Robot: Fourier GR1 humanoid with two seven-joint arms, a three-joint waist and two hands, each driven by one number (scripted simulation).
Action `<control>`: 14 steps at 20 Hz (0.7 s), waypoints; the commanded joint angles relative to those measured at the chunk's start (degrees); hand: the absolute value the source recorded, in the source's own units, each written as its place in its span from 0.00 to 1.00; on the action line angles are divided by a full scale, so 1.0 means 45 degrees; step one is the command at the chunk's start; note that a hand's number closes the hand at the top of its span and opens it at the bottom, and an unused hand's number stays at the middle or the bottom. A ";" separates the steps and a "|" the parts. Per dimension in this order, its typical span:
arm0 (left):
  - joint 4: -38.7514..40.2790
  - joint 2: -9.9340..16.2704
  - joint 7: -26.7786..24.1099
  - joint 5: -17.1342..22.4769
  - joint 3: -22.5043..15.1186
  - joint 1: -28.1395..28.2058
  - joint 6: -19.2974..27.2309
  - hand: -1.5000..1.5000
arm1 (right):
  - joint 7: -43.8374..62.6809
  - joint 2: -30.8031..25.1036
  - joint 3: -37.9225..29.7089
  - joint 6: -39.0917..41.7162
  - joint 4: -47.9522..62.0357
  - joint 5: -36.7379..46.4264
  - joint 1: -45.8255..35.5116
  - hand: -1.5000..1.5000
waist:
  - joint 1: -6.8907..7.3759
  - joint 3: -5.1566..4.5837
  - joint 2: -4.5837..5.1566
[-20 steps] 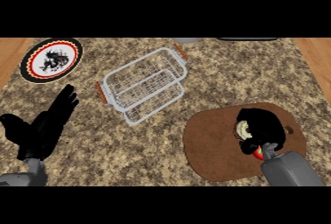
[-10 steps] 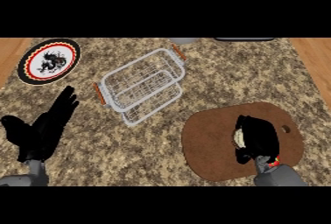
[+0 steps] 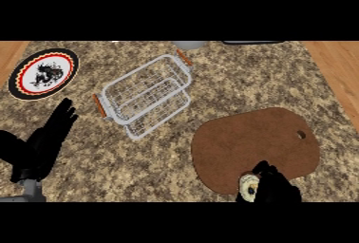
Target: Pick the cupcake from the cutting board and place it in the tiered basket
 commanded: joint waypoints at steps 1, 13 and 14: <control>-0.0040 0.0171 -0.0159 0.0084 0.0203 0.0170 -0.0155 0.50 | 0.1530 0.0894 0.1431 -0.1900 -0.2493 0.2242 0.0702 1.00 | 0.0029 0.0036 -0.0038; 0.0115 -0.0516 0.0224 -0.0289 -0.0442 -0.0844 0.0207 0.50 | 0.2928 0.1248 0.5190 -0.0094 -0.4429 0.5091 -0.1562 1.00 | 0.0664 0.0035 0.0287; 0.0200 -0.0381 -0.0072 -0.0199 -0.0380 -0.0452 -0.0102 0.50 | 0.2638 0.1239 0.4968 0.0002 -0.4963 0.4706 -0.1626 1.00 | 0.0745 0.0031 0.0278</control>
